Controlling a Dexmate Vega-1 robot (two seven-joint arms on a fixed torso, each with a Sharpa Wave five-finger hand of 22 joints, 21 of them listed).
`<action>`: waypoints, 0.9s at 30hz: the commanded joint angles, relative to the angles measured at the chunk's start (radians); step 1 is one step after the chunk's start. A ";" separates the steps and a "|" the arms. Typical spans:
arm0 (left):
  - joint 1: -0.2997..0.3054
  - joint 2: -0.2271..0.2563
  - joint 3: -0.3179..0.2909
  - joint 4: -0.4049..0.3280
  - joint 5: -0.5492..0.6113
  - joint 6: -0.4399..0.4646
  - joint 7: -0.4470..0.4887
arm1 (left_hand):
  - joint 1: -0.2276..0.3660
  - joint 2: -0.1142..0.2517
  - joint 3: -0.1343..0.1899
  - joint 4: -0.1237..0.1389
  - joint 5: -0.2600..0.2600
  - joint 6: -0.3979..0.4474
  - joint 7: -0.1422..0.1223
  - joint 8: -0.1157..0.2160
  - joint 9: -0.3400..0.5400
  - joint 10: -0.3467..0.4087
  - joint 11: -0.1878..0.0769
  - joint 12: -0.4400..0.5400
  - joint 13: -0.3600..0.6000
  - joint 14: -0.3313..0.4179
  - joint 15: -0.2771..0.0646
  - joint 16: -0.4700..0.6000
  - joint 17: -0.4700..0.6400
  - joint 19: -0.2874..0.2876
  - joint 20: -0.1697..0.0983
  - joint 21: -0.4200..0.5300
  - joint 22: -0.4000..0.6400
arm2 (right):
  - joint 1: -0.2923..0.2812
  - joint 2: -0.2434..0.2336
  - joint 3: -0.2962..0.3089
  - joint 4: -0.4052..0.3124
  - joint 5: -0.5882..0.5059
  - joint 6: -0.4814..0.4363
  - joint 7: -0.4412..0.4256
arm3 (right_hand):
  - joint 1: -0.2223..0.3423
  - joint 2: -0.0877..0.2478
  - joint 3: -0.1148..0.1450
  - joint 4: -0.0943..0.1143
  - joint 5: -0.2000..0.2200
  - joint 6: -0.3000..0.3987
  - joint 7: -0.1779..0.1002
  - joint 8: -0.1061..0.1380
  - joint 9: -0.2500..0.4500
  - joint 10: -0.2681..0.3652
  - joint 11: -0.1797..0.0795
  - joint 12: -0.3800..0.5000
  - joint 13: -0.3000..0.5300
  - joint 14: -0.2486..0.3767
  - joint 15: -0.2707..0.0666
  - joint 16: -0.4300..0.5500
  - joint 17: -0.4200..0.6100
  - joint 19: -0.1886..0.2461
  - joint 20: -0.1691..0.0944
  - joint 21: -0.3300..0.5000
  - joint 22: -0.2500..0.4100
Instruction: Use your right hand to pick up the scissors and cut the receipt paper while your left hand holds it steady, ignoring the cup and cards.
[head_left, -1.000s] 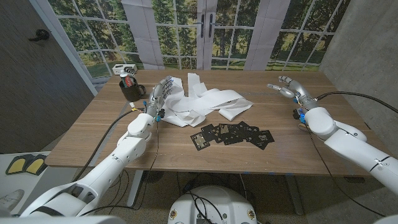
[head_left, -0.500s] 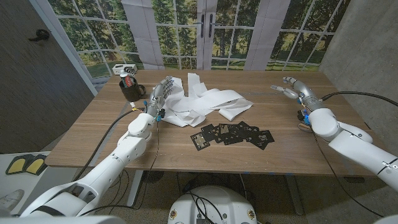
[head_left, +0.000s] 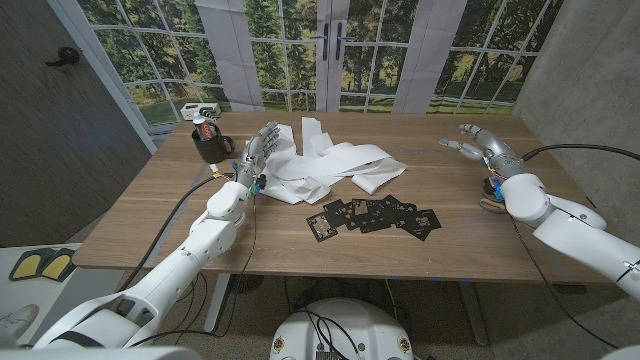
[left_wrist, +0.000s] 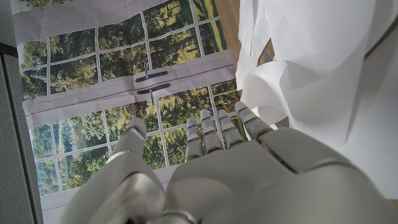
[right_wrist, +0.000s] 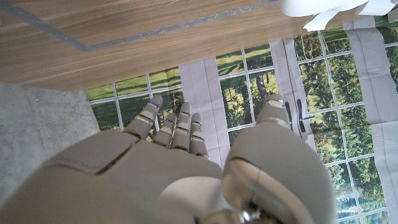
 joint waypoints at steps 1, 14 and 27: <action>-0.012 -0.003 0.002 0.021 0.001 0.000 -0.005 | 0.011 -0.001 -0.001 0.000 0.006 0.001 0.000 -0.001 0.003 0.007 0.001 -0.004 -0.001 0.011 -0.048 -0.001 0.002 0.004 0.003 -0.002 0.001 | -0.019 -0.019 0.021 -0.015 0.005 -0.025 0.013 | 0.012 -0.006 0.005 -0.002 -0.003 0.017 0.001 0.002 0.005 0.013 -0.002 0.006 0.002 0.012 -0.021 0.008 0.000 0.007 0.009 -0.002 0.005; -0.029 -0.012 0.005 0.052 0.000 -0.011 -0.022 | 0.013 -0.002 -0.003 0.000 0.006 0.000 0.000 -0.002 0.003 0.001 0.002 -0.007 -0.001 0.007 -0.047 -0.004 0.002 0.004 0.003 -0.003 0.002 | -0.033 -0.043 0.038 -0.021 0.007 -0.025 0.031 | 0.015 -0.012 0.006 0.003 -0.005 0.082 -0.009 0.015 0.005 0.075 -0.006 0.020 0.003 0.059 -0.037 0.020 0.001 0.037 0.009 0.000 0.006; -0.027 -0.012 0.006 0.054 -0.002 -0.010 -0.022 | 0.014 -0.001 -0.003 0.001 0.006 0.000 -0.002 -0.003 0.003 0.002 0.002 -0.008 0.000 0.007 -0.049 -0.004 0.002 0.004 0.004 -0.003 0.002 | -0.044 -0.076 0.052 -0.032 0.034 -0.062 0.073 | 0.015 -0.015 0.005 0.006 -0.005 0.075 -0.012 0.006 0.005 0.074 -0.006 0.014 0.003 0.056 -0.037 0.015 0.001 0.039 0.010 -0.003 0.006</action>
